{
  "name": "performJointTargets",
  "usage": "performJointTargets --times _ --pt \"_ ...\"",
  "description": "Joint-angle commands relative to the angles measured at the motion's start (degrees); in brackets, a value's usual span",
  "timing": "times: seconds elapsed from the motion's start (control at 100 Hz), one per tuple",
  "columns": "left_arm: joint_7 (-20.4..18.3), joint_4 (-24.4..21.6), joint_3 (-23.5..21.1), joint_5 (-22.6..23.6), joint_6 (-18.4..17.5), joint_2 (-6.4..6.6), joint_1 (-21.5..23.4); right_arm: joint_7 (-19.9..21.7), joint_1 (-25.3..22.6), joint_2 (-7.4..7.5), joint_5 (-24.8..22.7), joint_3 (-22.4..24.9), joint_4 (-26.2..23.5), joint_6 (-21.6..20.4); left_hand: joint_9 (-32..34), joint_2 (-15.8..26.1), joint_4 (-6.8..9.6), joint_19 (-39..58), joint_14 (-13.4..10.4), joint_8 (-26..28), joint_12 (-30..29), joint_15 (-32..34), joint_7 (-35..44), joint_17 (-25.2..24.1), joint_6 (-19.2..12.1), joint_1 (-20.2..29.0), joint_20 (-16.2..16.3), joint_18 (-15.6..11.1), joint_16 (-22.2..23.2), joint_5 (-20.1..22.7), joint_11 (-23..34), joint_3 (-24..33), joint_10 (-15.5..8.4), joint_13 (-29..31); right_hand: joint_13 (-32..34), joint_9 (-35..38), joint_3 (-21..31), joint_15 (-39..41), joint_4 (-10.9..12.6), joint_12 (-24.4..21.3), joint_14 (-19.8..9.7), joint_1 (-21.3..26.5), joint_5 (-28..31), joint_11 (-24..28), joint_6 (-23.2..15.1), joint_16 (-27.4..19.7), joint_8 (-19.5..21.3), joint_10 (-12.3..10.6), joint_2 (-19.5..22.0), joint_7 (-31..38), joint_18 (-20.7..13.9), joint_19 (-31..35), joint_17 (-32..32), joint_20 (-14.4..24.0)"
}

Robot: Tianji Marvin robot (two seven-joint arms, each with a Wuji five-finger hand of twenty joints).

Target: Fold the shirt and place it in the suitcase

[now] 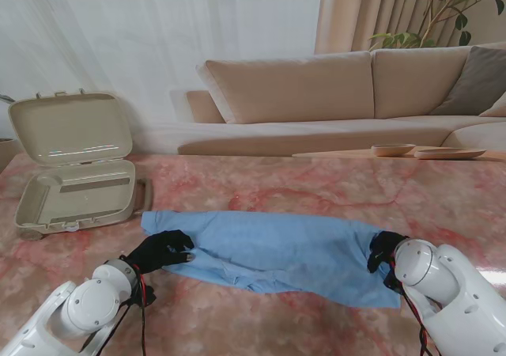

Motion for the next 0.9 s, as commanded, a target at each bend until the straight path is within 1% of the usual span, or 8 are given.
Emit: performJointTargets --times 0.0,0.18,0.21,0.33,0.36,0.4,0.58,0.89 --pt "0.12 0.77 0.22 -0.06 -0.07 -0.21 0.42 -0.16 -1.55 -0.84 0.13 0.16 0.86 0.09 0.47 0.04 0.78 -0.32 1.22 -0.37 0.44 -0.02 0.79 -0.01 0.60 2.55 -0.60 2.02 -0.09 0.98 0.18 -0.98 0.25 -0.65 2.90 1.62 5.61 3.29 5.51 1.12 -2.58 3.78 2.30 -1.26 -1.24 0.23 0.44 1.72 -2.68 3.45 -4.25 3.91 5.21 -2.09" --pt "0.63 0.09 -0.37 0.21 -0.43 -0.29 0.90 -3.32 -2.38 -1.74 2.78 2.23 -0.44 -0.18 0.55 -0.03 0.79 -0.31 1.14 -0.37 0.53 -0.01 0.89 -0.01 0.69 2.65 -0.60 2.02 -0.08 0.99 0.19 -0.93 0.31 -0.60 3.21 1.27 8.71 12.20 10.24 4.29 -3.53 4.52 2.15 1.70 1.16 2.87 1.87 2.95 -4.21 4.98 -6.44 7.09 11.98 -3.95" --pt "0.81 -0.15 -0.57 0.30 -0.46 -0.32 1.10 -3.92 -2.44 -1.91 3.37 2.49 -0.65 0.07 0.51 -0.02 0.78 -0.31 1.13 -0.39 0.53 -0.02 0.89 -0.01 0.71 2.63 -0.60 2.02 -0.09 0.97 0.16 -0.93 0.33 -0.62 3.17 1.15 9.25 13.83 10.72 4.78 -3.56 4.76 2.23 2.13 1.74 3.22 2.23 3.27 -4.58 5.05 -15.00 13.63 13.35 0.17" --pt "1.81 -1.13 -1.49 0.58 -0.28 -0.52 1.94 -6.69 -2.83 -2.62 4.43 3.54 -1.47 0.56 0.59 0.02 0.79 -0.29 1.16 -0.45 0.56 0.00 0.85 0.08 0.69 2.59 -0.60 1.97 -0.08 0.93 0.18 -0.92 0.31 -0.53 3.22 1.17 10.14 16.81 12.10 5.45 -3.88 5.11 2.80 2.68 2.26 4.60 2.77 3.34 -5.32 4.94 -17.56 16.07 13.74 2.24" --pt "2.00 -1.38 -1.76 0.67 -0.17 -0.56 2.16 -7.39 -2.94 -2.80 4.67 3.79 -1.70 0.57 0.60 -0.02 0.79 -0.29 1.16 -0.45 0.58 0.00 0.88 0.08 0.70 2.63 -0.61 1.97 -0.08 0.97 0.19 -0.91 0.28 -0.54 3.18 1.29 10.30 17.45 12.45 5.51 -3.90 5.22 2.97 2.65 2.34 5.09 2.68 3.39 -5.62 4.87 -7.21 -1.88 8.26 -20.96" --pt "2.24 -1.72 -2.21 0.85 -0.01 -0.60 2.49 -8.08 -3.08 -3.00 5.07 4.15 -2.04 0.57 0.56 0.00 0.78 -0.29 1.12 -0.45 0.57 0.03 0.89 0.08 0.71 2.57 -0.61 1.97 -0.07 0.98 0.15 -0.93 0.32 -0.46 3.23 1.42 10.47 18.37 12.68 5.52 -3.96 5.31 3.27 2.64 2.51 5.67 2.60 3.53 -5.87 4.85 -5.60 -5.04 7.71 -29.44" --pt "2.62 -2.89 -4.43 1.49 0.73 -0.67 4.06 -9.77 -3.81 -3.53 6.08 5.86 -4.07 -0.01 0.71 0.12 0.76 -0.29 1.24 -0.54 0.58 0.05 0.82 0.09 0.71 2.41 -0.61 1.96 -0.06 0.99 0.21 -0.98 0.25 -0.43 3.23 1.28 11.09 20.90 12.67 6.10 -4.67 5.59 3.43 2.84 3.00 7.21 3.14 3.89 -6.17 4.66 -8.62 -0.04 12.04 -21.84" --pt "-0.05 0.04 -4.15 1.12 -0.05 -0.10 3.50 -11.06 -4.46 -4.00 7.34 8.45 -7.34 -0.72 0.78 0.36 0.81 -0.33 1.28 -0.62 0.56 0.11 0.63 0.16 0.80 2.40 -0.66 1.91 -0.03 0.88 0.22 -0.95 0.24 -0.47 3.30 1.78 11.44 22.63 12.54 6.26 -4.98 5.97 3.86 2.83 3.56 8.40 3.50 4.49 -6.81 4.40 -4.03 -5.36 7.56 -29.79"
